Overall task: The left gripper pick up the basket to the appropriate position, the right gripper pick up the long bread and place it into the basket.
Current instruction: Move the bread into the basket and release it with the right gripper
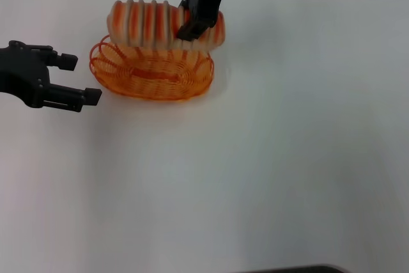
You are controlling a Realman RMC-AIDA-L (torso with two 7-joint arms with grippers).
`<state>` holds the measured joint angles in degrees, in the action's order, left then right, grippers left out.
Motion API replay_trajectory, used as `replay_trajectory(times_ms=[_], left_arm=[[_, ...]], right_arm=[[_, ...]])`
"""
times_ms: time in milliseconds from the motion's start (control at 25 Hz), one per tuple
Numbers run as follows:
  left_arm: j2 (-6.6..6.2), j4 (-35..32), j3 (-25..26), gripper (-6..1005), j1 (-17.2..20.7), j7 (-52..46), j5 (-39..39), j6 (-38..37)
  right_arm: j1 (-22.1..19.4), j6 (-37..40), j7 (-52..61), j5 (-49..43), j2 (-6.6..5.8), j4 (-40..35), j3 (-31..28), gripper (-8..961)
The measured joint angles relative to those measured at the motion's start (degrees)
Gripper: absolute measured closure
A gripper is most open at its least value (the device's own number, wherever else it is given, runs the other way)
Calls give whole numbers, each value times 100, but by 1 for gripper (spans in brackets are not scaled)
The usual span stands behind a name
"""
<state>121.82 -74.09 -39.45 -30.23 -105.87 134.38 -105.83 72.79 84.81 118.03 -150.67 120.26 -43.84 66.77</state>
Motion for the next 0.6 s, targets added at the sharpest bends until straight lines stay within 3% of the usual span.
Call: replay_trajectory(times_ms=[600], left_arm=[[0,4,-18,107,0,5,0,-8]], right_arm=[[-347,-614,-9,589,-3,8,610,510]])
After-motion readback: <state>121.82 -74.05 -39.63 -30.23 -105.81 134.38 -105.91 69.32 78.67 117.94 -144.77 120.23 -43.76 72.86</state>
